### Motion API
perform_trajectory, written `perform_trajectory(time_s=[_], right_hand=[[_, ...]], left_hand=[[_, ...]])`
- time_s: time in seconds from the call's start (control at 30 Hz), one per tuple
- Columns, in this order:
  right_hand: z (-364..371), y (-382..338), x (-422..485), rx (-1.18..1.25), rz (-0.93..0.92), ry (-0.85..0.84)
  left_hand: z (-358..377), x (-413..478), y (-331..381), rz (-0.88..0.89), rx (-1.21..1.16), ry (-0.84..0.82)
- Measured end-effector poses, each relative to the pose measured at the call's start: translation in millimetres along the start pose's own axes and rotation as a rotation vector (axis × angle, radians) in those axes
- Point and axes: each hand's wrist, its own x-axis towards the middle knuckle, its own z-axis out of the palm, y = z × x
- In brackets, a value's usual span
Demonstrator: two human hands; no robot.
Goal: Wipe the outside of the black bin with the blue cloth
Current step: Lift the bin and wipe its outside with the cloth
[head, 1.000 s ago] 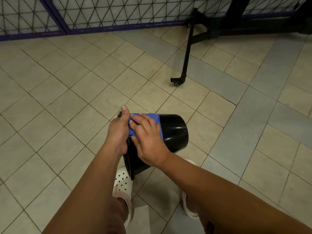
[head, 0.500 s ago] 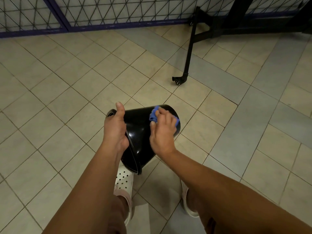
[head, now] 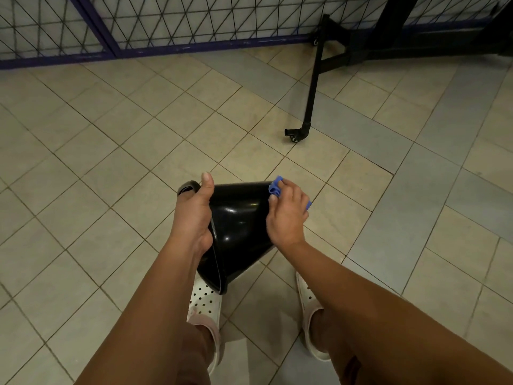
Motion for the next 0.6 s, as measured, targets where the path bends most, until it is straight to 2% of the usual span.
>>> perform_trajectory(time_s=[0.1, 0.23, 0.33, 0.4, 0.6], right_hand=[[9.4, -14.2, -18.3, -0.057, 0.040, 0.013], [10.8, -42.6, -36.2, -0.040, -0.223, -0.026], [2.9, -43.6, -19.0, -0.070, -0.329, -0.095], [-2.4, -34.7, -1.1, -0.063, -0.275, -0.086], [-3.4, -7.5, 18.8, 0.047, 0.135, 0.056]], left_hand=[[2.3, 0.7, -1.6, -0.031, 0.002, -0.003], [5.9, 3.8, -5.3, -0.097, 0.020, -0.073], [8.4, 2.4, -6.1, -0.113, 0.034, -0.128], [9.2, -0.3, -4.1, -0.076, 0.058, -0.146], [10.4, -7.5, 3.6, 0.014, 0.038, -0.091]])
